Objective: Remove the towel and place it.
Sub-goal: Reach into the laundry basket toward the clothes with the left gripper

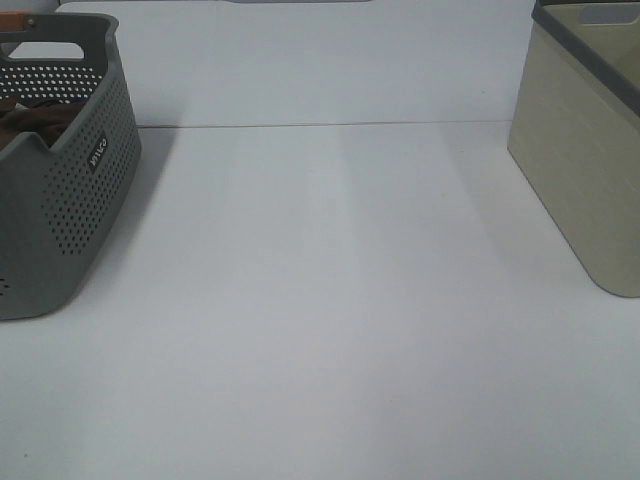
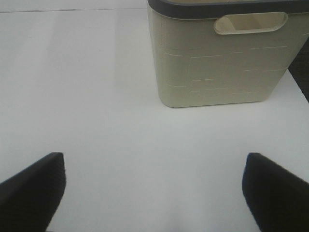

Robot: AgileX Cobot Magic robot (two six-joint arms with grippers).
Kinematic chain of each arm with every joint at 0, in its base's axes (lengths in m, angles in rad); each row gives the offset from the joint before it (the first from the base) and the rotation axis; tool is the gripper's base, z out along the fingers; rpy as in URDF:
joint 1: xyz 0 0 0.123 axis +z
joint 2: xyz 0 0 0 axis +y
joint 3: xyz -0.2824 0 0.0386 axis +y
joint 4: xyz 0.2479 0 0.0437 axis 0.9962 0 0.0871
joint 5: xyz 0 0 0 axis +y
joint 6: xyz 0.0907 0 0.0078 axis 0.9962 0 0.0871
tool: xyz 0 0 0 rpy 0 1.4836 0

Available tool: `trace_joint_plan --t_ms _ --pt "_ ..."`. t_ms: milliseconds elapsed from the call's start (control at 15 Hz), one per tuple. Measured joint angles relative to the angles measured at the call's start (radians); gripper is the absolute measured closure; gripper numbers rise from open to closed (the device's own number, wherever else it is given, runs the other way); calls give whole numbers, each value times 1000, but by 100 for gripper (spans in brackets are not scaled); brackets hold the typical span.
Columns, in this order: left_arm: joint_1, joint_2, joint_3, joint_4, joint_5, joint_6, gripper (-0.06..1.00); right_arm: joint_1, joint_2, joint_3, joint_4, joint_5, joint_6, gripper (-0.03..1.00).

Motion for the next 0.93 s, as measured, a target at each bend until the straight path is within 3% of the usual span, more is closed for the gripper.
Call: trace_joint_plan --t_ms 200,600,800,933 --pt "0 165 -43 0 -175 -12 7 0 0 0 0 0 0 4" --pt "0 584 -91 -1 -631 -48 8 0 0 0 0 0 0 4" --pt "0 827 -169 5 -734 -48 17 0 0 0 0 0 0 4" --pt "0 982 -255 13 -740 -48 20 0 0 0 0 0 0 4"
